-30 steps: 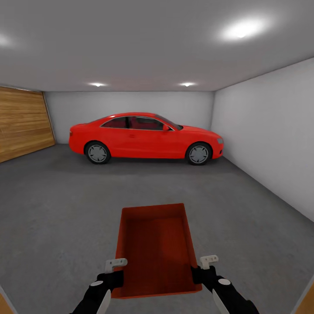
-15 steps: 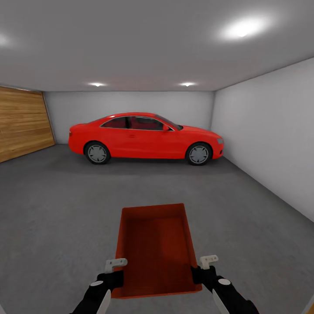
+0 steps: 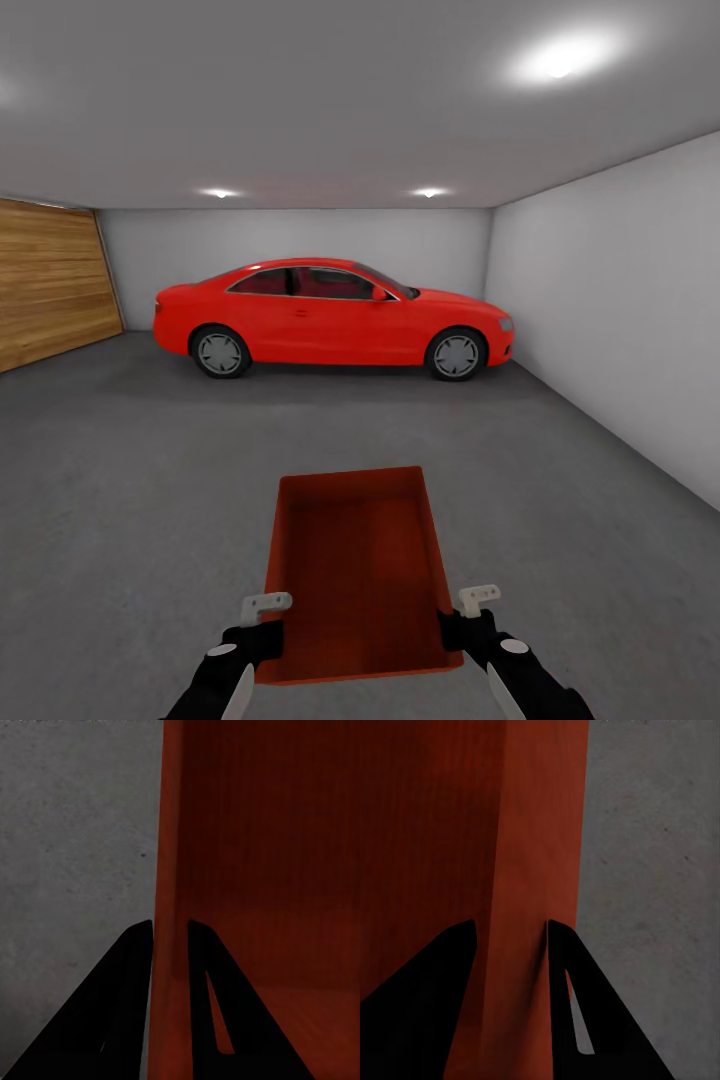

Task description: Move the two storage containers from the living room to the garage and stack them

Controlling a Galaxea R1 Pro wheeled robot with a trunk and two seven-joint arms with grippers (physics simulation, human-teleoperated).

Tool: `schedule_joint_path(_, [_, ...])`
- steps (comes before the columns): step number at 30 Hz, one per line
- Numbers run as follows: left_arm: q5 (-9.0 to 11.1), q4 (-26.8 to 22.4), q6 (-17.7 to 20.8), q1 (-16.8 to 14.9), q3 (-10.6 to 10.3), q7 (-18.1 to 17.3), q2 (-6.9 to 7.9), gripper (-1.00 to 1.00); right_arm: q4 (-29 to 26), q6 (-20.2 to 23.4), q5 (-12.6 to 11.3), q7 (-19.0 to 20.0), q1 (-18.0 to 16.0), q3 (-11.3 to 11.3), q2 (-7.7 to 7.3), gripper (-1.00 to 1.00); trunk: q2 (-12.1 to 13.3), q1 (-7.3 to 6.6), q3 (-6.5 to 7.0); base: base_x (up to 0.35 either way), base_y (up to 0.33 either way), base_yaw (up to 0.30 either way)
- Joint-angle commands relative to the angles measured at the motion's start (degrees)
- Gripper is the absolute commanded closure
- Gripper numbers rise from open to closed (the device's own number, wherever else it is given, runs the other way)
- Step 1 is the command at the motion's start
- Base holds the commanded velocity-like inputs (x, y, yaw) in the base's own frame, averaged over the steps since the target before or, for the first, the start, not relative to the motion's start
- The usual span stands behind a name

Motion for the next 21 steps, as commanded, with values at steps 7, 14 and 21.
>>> schedule_joint_path(7, [-2.3, -0.2, -2.3, 0.0, -0.2, 2.2, 1.03, 1.00, 0.1, 0.2, -2.0, 3.2, -0.1, -0.3, -0.03, 1.00, 0.0, 0.02, -0.03, 0.001, 0.000, 0.000])
schedule_joint_path(14, [-2.3, -0.2, -2.3, 0.0, -0.2, 2.2, 1.03, 1.00, 0.1, 0.2, -2.0, 3.3, -0.1, -0.3, -0.03, 1.00, 0.0, 0.02, -0.03, 0.002, 0.001, 0.000])
schedule_joint_path(21, [-2.3, -0.2, -2.3, 0.0, -0.2, 2.2, 1.03, 1.00, 0.1, 0.2, -2.0, 3.3, -0.1, -0.3, -0.03, 1.00, 0.0, 0.02, -0.03, 0.102, 0.084, 0.000])
